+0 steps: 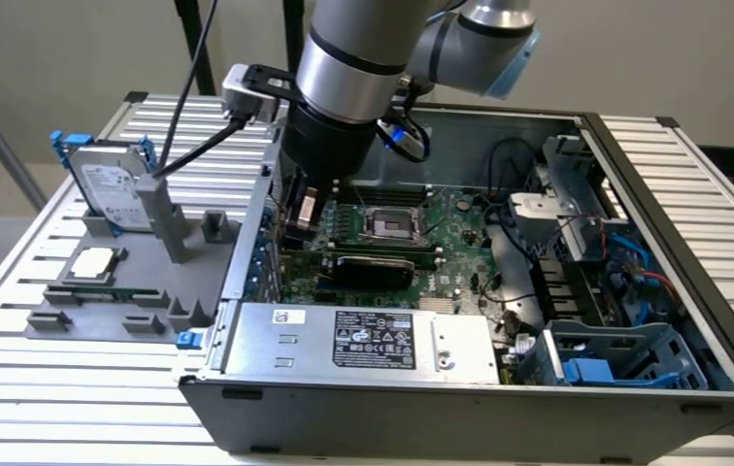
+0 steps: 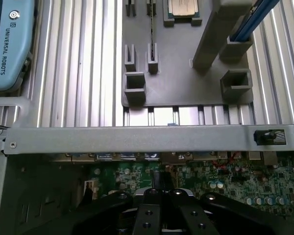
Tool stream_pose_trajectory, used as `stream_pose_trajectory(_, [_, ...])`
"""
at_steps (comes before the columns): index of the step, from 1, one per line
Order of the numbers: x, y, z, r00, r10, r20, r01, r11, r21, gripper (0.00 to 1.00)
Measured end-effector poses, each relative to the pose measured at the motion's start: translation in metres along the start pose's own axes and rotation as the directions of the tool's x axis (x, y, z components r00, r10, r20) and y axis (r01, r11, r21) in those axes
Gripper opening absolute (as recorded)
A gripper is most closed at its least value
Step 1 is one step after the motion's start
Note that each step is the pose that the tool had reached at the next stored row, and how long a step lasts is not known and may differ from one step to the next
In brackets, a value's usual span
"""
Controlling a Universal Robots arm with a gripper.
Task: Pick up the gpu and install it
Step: 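Press down on the gpu until it lock into place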
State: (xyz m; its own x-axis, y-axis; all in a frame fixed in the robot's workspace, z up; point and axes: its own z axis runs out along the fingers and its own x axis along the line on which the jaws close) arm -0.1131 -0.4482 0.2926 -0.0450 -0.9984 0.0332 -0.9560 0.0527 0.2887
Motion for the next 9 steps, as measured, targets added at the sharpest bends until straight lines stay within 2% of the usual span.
stream_pose_trajectory(9, [-0.0029,0.0014,0.0008,0.9997,0.024,0.0042,-0.024,0.9996,-0.0118,0.11])
